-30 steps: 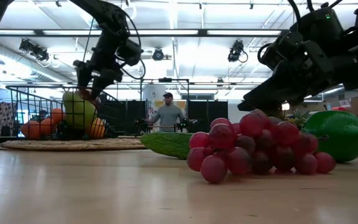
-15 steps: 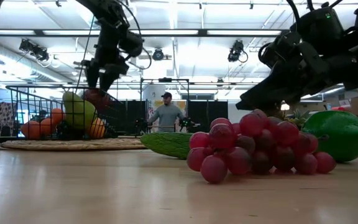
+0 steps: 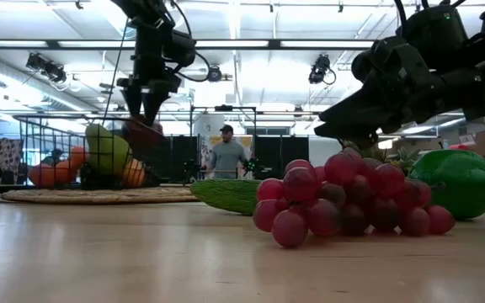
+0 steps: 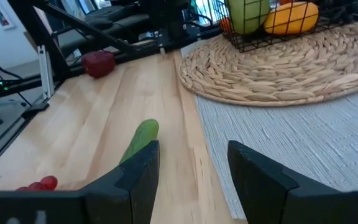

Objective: Build produce basket
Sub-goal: Put the right dark red apple into the wire basket

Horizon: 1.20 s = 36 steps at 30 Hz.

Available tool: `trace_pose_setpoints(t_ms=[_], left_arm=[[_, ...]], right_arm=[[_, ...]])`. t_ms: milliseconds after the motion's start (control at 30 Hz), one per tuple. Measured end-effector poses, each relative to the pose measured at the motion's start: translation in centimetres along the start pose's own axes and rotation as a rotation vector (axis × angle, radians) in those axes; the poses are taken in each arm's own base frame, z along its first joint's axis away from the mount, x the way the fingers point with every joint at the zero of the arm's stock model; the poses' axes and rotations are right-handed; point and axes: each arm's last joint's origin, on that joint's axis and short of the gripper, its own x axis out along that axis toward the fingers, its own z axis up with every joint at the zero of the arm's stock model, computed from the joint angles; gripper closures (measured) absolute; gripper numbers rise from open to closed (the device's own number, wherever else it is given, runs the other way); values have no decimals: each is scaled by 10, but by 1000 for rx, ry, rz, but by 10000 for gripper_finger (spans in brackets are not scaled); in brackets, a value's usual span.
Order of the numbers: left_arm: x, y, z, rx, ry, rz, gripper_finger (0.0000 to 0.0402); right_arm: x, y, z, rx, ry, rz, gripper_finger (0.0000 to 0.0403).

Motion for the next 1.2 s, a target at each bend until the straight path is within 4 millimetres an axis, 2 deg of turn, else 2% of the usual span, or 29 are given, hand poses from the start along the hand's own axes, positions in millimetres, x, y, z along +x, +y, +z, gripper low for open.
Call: trace_pose_setpoints(t_ms=[200,500,733,1033,1200], left_arm=[[-3,-8,-1,24,-6,-7,85],[-20,-3,-6,-27,-97,-39,85],[-32,4,-16,-33,-102,-28,84],[-28,10,-24,-36,-4,68,84],[-27,7,-24,-57,7,42,84]], right_arm=[[0,0,-1,2,14,-1,207],[0,0,-3,-13,30,-4,207],[0,-1,-3,-25,30,-4,207],[0,-1,-3,-19,30,-4,207],[0,-1,-3,-15,30,-4,207]])
